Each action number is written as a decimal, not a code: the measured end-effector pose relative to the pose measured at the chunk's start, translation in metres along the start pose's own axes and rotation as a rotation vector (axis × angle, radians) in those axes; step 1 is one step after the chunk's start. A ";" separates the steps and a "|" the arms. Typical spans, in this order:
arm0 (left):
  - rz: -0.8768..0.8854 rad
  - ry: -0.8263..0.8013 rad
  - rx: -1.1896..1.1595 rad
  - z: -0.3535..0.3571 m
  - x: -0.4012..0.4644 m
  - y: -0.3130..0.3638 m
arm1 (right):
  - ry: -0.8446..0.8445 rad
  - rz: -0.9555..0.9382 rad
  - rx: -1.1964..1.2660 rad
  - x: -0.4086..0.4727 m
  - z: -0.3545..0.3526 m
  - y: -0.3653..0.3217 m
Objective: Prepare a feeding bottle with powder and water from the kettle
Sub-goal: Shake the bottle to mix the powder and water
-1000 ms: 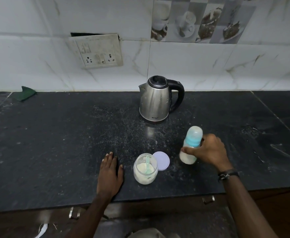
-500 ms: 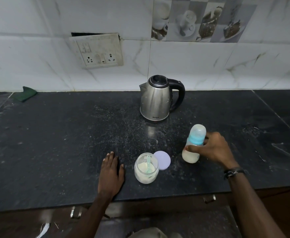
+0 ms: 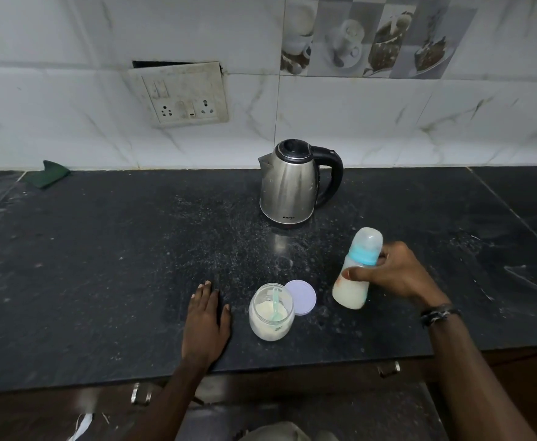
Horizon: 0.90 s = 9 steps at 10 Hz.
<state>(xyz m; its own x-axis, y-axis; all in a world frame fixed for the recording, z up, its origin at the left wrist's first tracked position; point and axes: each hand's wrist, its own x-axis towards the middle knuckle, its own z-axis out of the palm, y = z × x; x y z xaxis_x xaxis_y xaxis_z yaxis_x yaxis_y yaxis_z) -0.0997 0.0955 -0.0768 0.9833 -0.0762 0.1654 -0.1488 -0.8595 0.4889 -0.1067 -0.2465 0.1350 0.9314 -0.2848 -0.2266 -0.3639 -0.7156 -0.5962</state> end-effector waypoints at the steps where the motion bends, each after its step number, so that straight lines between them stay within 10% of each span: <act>1: 0.000 0.005 -0.002 -0.001 0.000 0.001 | 0.102 -0.001 -0.153 0.002 0.000 0.000; 6: -0.004 -0.006 0.011 -0.002 0.000 0.002 | -0.018 0.065 -0.375 0.002 -0.005 0.005; 9: -0.008 -0.005 0.009 -0.001 0.000 0.000 | -0.036 0.006 -0.016 0.006 0.009 0.006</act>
<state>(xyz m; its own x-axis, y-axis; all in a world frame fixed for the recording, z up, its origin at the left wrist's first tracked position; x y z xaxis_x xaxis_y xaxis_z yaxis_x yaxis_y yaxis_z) -0.0998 0.0961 -0.0761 0.9849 -0.0721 0.1571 -0.1403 -0.8646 0.4826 -0.1030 -0.2468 0.1230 0.9289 -0.2659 -0.2576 -0.3689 -0.7244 -0.5823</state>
